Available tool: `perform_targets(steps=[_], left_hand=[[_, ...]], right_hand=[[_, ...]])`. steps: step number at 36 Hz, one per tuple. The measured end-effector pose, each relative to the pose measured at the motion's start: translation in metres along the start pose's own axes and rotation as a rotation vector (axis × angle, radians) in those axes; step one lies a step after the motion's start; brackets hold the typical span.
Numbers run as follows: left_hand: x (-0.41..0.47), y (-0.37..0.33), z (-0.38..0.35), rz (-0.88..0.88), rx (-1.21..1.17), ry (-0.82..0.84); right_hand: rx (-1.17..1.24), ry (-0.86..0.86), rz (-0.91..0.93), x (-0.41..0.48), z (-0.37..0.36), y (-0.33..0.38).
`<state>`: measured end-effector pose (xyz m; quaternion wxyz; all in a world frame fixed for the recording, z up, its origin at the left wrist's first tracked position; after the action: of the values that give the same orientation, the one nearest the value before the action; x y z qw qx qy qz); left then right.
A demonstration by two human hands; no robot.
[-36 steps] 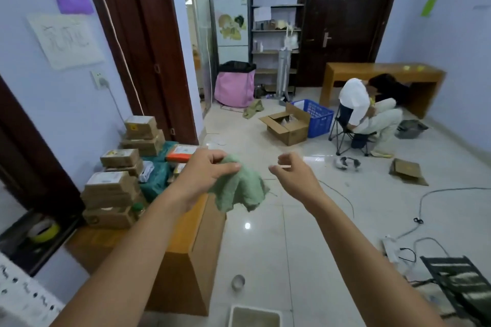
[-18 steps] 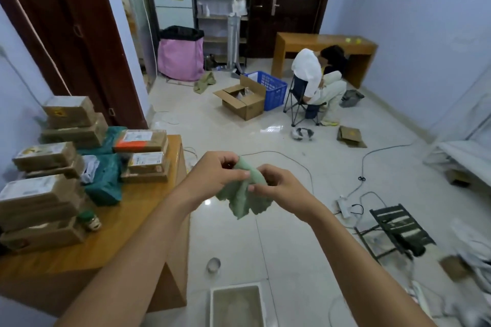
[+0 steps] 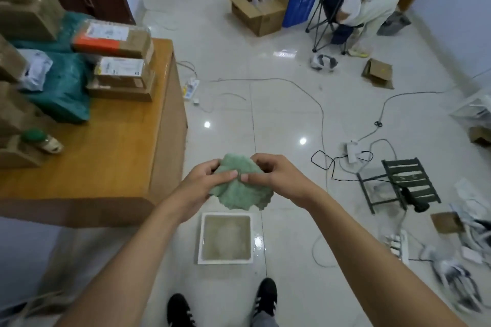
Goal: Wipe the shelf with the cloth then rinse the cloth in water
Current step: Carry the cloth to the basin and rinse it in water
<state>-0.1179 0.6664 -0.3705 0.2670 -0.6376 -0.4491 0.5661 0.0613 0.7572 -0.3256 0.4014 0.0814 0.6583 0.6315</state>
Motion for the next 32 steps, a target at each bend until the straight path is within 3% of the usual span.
perform_targets(steps=[9, 15, 28, 32], left_hand=[[0.113, 0.188, 0.029, 0.144, -0.297, -0.279], [0.193, 0.335, 0.052, 0.299, -0.354, -0.510], [0.316, 0.650, 0.104, 0.561, 0.219, -0.621], [0.323, 0.689, 0.100, 0.556, 0.569, -0.588]], right_hand=[[0.066, 0.123, -0.321, 0.114, 0.014, -0.207], [0.269, -0.075, -0.427, 0.177, -0.011, -0.386], [0.312, -0.214, -0.638, 0.268, -0.098, -0.726], [-0.139, -0.241, -0.583, 0.278, -0.104, -0.773]])
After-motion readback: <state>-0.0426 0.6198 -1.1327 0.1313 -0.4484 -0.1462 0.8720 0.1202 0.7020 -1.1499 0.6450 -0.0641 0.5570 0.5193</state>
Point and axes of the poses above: each hand's wrist, its own x-axis towards the middle knuckle, its own z-axis out of the back of the hand, y = z × x, the point moved 1 cm from there along x, towards the middle knuckle, and after that the axes turned 1 degree about y, right-handed, at the moved point
